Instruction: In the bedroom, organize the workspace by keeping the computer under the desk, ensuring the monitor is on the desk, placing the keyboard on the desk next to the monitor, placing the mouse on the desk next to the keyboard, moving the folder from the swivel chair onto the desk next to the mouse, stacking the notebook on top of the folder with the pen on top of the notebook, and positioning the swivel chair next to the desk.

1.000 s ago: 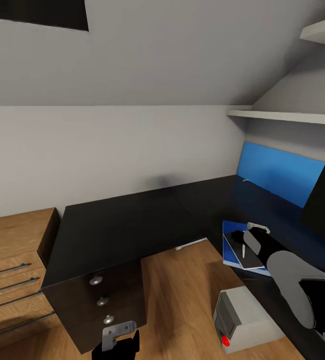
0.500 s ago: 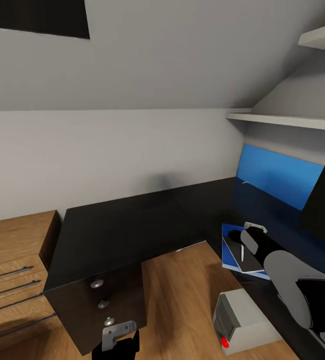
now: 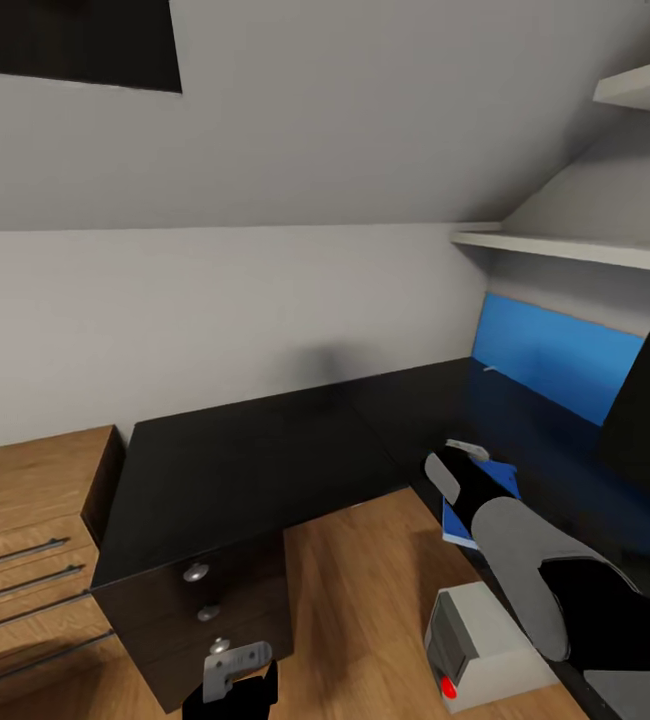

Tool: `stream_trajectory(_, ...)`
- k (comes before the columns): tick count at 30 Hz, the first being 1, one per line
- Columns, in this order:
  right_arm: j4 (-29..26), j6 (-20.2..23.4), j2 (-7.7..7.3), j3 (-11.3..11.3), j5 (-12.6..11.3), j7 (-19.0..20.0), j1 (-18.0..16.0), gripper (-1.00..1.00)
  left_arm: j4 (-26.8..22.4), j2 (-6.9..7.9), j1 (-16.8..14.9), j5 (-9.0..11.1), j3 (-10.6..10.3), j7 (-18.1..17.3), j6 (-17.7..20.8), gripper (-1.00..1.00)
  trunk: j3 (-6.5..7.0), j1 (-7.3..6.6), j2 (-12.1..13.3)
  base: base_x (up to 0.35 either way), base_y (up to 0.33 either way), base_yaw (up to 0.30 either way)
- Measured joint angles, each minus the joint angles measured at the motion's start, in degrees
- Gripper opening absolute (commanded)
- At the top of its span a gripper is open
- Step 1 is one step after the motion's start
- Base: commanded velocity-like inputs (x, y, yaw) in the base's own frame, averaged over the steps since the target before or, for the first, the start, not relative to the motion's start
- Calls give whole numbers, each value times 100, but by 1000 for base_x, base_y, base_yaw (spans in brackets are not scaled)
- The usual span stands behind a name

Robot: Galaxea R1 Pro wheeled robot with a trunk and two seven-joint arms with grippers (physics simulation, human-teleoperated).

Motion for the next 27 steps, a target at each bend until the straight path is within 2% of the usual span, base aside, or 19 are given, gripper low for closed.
stream_trajectory(2,-7,2,136,-1,7,-190,0,100,0,0,0,-2,0,23,0,100,36,-44,80,0,0,0)
stream_trajectory(4,0,-9,356,4,69,-412,22,100,0,0,0,0,0,95,0,100,72,-88,161,0,0,0)
stream_trajectory(6,1,-17,426,17,127,-461,93,100,4,0,0,0,1,123,0,100,108,-132,241,0,0,0)
stream_trajectory(11,-15,-24,515,84,178,-486,193,100,7,0,1,-5,1,146,-1,100,198,-242,442,0,0,0)
stream_trajectory(14,-20,-27,564,172,195,-477,228,100,8,0,1,-1,1,152,-1,100,198,-242,443,0,0,0)
stream_trajectory(19,-24,-36,627,446,208,-400,268,100,35,0,1,-3,1,155,-1,100,198,-242,443,0,0,0)
stream_trajectory(27,-75,-36,656,587,204,-370,320,100,43,3,1,1,7,145,-1,100,198,-242,443,0,0,0)
